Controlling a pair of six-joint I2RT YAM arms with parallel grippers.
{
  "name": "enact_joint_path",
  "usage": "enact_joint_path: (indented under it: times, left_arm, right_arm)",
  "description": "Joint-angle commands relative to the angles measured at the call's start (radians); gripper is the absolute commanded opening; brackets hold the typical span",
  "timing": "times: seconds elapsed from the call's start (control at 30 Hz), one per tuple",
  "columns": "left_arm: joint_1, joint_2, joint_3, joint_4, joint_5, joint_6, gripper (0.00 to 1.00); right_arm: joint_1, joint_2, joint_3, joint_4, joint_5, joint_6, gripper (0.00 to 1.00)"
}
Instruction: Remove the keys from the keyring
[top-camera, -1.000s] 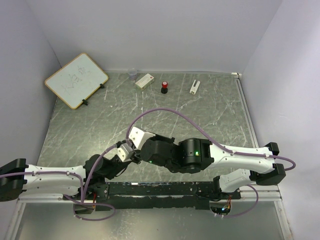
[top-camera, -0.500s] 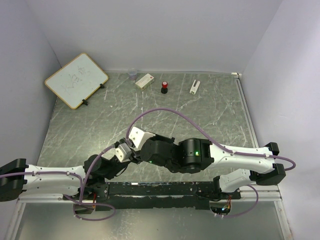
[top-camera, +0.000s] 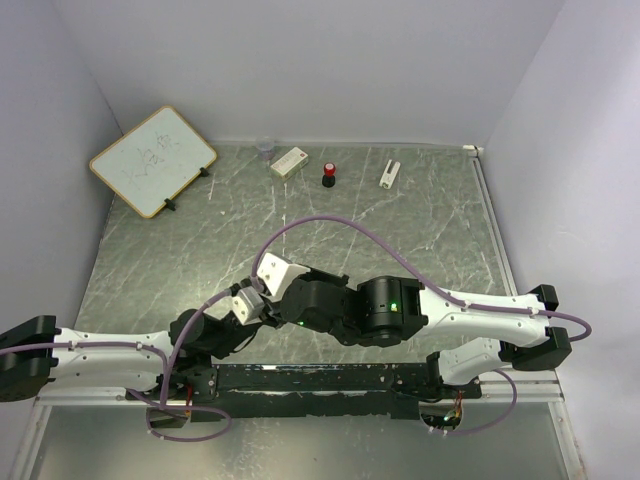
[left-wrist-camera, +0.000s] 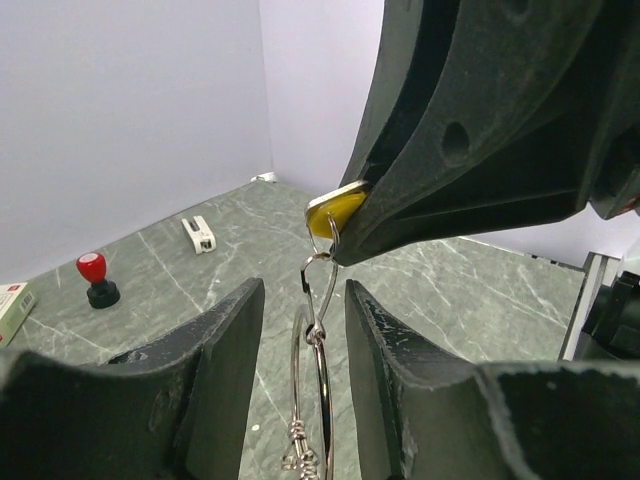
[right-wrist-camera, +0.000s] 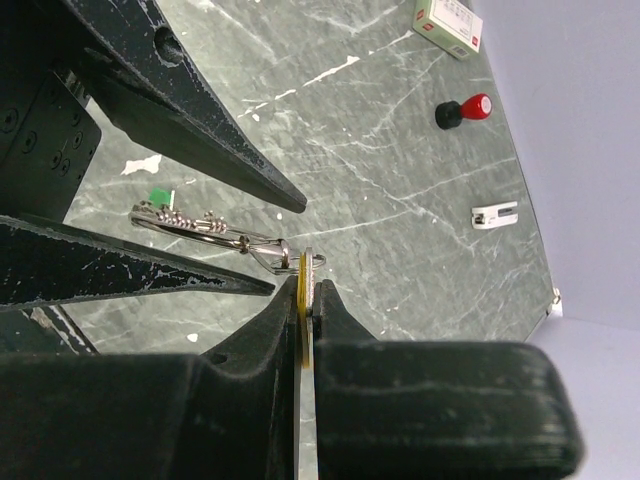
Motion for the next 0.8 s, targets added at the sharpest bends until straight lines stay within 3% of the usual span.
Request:
enact_joint_path:
  times: [0.0, 0.77]
  left_arm:
    - [-0.006, 0.007, -0.007, 0.061, 0.018, -0.017, 0.48]
    - [-0.012, 0.052, -0.021, 0.127, 0.009, -0.034, 0.47]
  right_arm:
    - [0.002, -0.011, -0.01, 0.035, 0.004, 0.004, 0.0]
    - [0.002, -0.009, -0.03, 0.064, 0.004, 0.009, 0.0]
